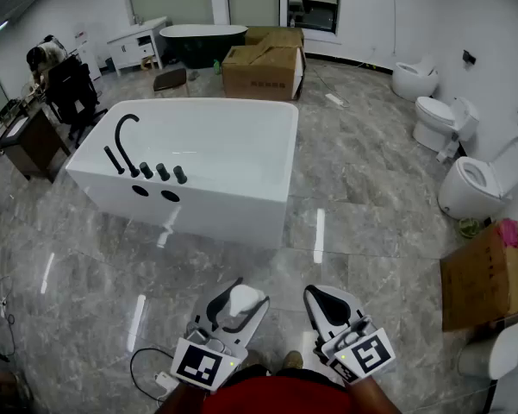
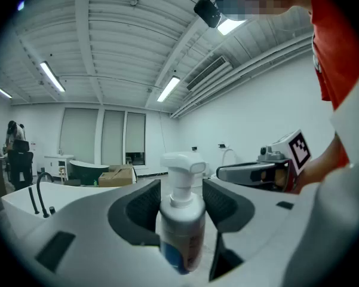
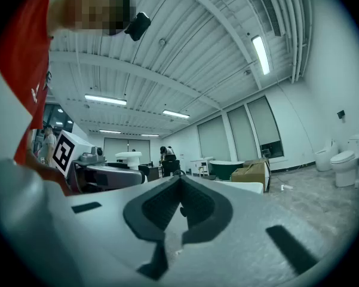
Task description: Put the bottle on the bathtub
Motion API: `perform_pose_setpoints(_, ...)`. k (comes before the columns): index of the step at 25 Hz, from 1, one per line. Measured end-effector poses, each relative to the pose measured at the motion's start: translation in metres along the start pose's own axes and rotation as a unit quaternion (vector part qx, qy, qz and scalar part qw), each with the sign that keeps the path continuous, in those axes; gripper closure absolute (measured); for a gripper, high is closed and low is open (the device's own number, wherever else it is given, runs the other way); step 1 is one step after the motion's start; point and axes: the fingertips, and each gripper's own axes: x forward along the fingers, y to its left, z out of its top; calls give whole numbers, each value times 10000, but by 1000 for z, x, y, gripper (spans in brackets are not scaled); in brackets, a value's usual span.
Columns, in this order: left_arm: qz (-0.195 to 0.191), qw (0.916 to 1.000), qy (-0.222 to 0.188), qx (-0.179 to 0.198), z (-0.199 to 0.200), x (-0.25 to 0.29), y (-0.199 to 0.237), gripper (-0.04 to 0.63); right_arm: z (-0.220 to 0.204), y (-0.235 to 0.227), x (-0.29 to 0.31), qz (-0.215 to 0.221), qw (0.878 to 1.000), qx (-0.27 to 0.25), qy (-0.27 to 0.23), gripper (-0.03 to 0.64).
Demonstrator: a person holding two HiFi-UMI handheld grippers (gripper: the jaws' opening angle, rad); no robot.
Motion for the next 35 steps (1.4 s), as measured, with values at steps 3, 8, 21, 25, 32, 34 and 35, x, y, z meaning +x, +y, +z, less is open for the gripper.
perform_pose_setpoints(3, -46, 10000, 25, 23, -3, -3, 11, 379, 0, 6, 12, -18, 10000, -43, 20, 614)
perform_pose_setpoints(8, -190, 9997, -19, 124, -8, -11, 30, 380, 1, 20, 32, -43, 10000, 59, -36, 612)
perform_pose_setpoints(21, -163, 9998, 87, -71, -36, 22, 95, 379, -34, 0, 84, -147, 9995, 96, 273, 612)
perform_pose_setpoints(25, -31, 9998, 207, -48, -41, 65, 124, 380, -36, -48, 114, -152, 9995, 187, 200, 612)
perform_pose_setpoints(32, 503, 9983, 262, -115, -51, 170, 192, 380, -33, -156, 180, -28, 9996, 273, 103, 612)
perform_pose_setpoints(34, 683, 9971, 294, -165, -55, 201, 211, 379, -31, -185, 197, 59, 9995, 288, 113, 612)
perform_pose_setpoints(35, 759, 9965, 304, -190, -57, 217, 220, 379, -30, -200, 205, 103, 9995, 285, 126, 612)
